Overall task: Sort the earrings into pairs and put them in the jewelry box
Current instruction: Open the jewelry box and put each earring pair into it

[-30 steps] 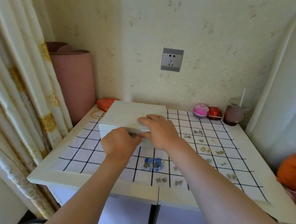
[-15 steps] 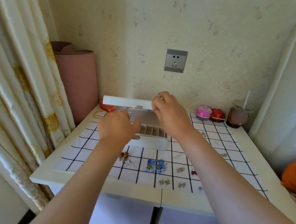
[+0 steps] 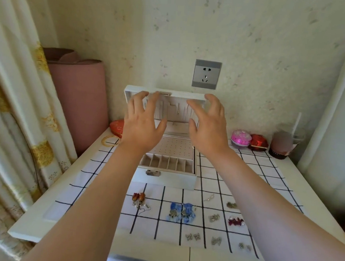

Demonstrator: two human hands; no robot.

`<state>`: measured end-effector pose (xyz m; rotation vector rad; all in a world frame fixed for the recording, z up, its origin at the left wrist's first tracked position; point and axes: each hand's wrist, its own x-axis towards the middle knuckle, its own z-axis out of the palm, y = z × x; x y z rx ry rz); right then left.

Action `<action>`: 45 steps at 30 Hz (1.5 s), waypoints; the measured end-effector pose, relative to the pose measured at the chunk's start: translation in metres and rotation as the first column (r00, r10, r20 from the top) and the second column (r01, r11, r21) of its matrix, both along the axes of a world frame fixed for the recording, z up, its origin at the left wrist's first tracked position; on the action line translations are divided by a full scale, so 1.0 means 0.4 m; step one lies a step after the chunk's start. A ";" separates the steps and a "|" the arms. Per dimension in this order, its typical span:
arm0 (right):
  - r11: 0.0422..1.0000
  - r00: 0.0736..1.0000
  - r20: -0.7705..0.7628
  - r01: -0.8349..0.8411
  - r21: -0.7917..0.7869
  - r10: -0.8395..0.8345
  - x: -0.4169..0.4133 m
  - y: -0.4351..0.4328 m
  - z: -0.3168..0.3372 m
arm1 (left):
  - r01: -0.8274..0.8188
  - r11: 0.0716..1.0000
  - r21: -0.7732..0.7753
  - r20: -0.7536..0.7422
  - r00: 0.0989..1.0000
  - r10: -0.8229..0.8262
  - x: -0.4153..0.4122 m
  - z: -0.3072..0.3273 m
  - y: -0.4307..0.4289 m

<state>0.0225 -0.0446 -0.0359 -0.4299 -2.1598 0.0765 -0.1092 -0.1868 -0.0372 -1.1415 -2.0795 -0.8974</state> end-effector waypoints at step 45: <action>0.958 0.519 0.806 -0.175 -0.225 0.284 0.009 -0.341 -0.146 | 0.386 0.675 -0.628 0.559 0.828 0.047 0.096 -0.127 -0.323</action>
